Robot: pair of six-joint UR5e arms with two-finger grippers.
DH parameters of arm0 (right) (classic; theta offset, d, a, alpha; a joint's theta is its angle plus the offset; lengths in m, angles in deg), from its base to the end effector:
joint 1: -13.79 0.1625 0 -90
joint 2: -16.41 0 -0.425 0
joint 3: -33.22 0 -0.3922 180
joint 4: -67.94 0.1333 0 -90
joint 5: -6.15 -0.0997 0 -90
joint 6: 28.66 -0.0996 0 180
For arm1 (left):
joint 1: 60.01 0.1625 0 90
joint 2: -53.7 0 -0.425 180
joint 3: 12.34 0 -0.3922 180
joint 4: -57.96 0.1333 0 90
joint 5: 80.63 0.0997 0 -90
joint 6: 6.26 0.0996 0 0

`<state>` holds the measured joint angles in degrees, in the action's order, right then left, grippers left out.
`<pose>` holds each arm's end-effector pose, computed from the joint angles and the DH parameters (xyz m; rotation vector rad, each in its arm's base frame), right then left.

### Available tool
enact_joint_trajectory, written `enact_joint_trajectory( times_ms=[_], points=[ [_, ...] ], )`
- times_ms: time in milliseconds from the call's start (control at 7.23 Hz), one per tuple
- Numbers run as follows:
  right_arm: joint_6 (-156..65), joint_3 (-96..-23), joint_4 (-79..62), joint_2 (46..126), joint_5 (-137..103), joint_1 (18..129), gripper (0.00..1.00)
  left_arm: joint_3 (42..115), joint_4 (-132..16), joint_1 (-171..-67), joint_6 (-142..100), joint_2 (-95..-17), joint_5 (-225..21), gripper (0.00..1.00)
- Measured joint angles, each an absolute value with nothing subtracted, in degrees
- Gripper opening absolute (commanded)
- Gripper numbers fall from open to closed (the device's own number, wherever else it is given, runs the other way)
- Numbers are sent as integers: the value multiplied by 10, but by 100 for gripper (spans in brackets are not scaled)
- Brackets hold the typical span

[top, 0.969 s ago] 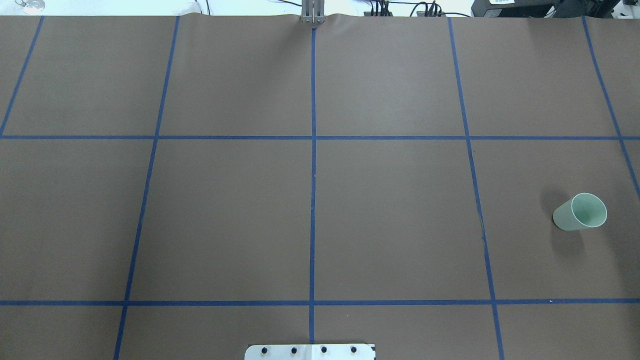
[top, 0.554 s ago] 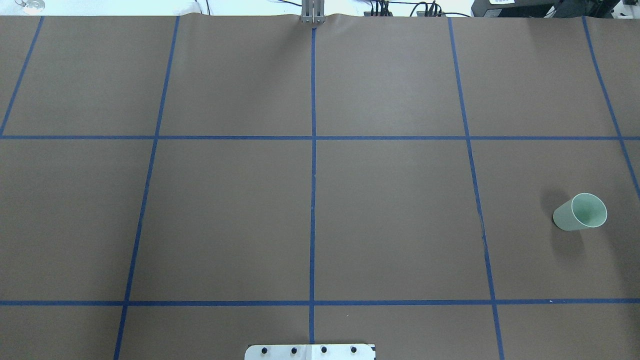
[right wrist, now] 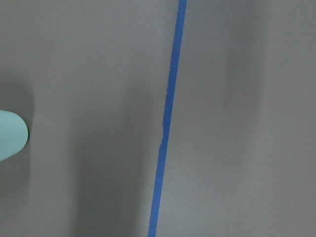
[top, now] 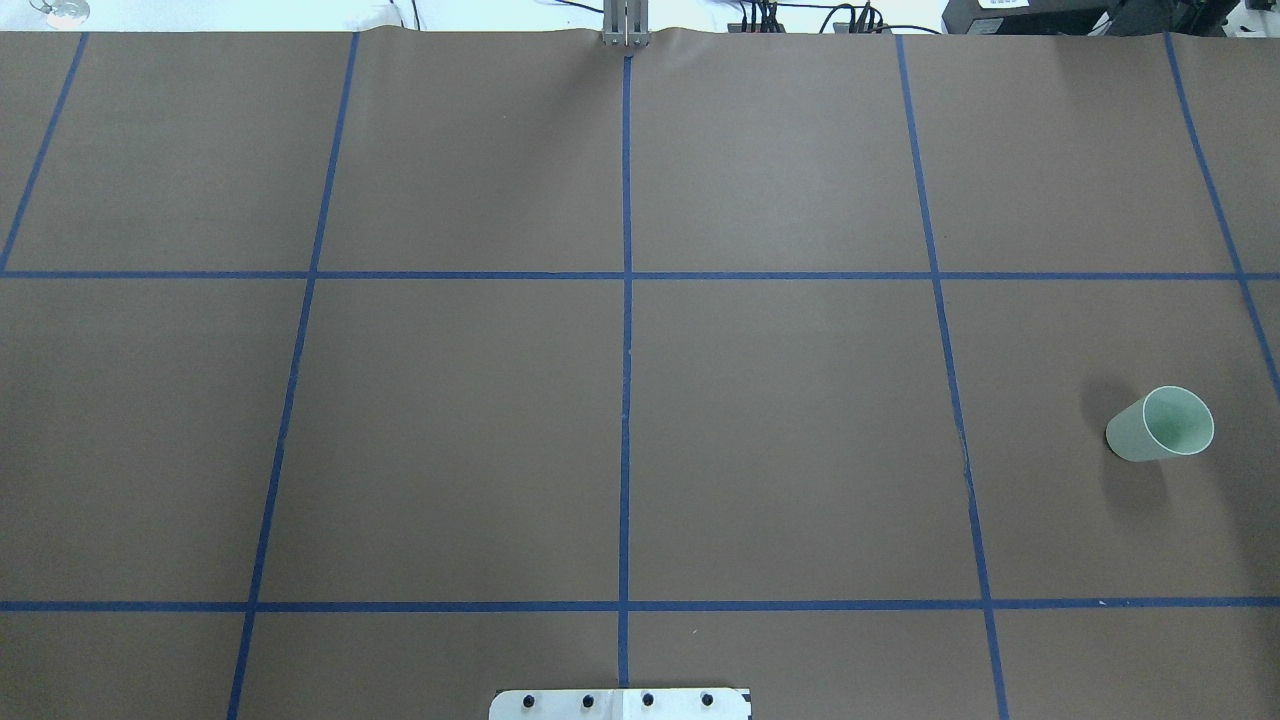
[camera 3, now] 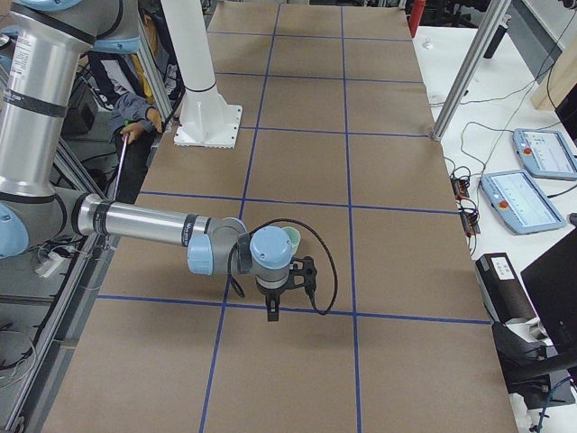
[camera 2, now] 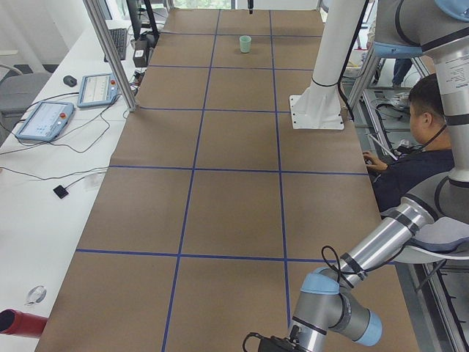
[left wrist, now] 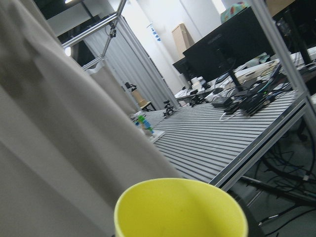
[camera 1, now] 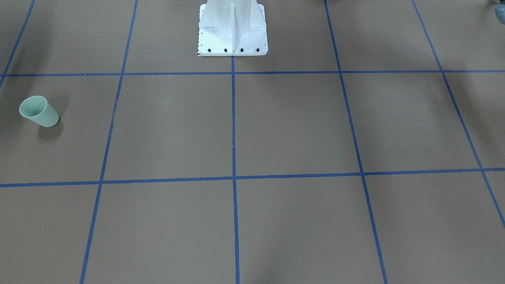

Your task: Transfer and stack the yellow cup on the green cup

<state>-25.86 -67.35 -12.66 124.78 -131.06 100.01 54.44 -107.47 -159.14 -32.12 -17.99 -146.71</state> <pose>0.0366 -0.3594 0.6839 0.0193 -0.8246 -0.1198 -0.2181 -0.2623 0.8460 0.6495 -0.3229 -0.7078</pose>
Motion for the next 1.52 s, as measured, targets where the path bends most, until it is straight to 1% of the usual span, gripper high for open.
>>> enact_joint_trajectory(
  times_ms=[277, 554, 830, 969, 1246, 1522],
  points=[
    [-259, -673, -127, 1248, -1311, 1000, 100, 578, -1106, -1652, -195, -222, -1630, 0],
    [-259, -673, -127, 1248, -1312, 1000, 100, 591, -1106, -1716, -107, -266, -1829, 0],
    [-257, -676, -120, 1248, -1313, 1000, 100, 596, -1106, -1731, -90, -296, -2036, 0],
    [-257, -674, -94, 1248, -1313, 1000, 100, 602, -1107, -1732, -88, -312, -2137, 0],
    [-258, -670, -36, 1248, -1316, 1000, 100, 646, -1109, -1732, -88, -342, -2300, 0],
    [-262, -671, 4, 1247, -1331, 1000, 100, 702, -1106, -1725, -93, -365, -2401, 0]
  ],
)
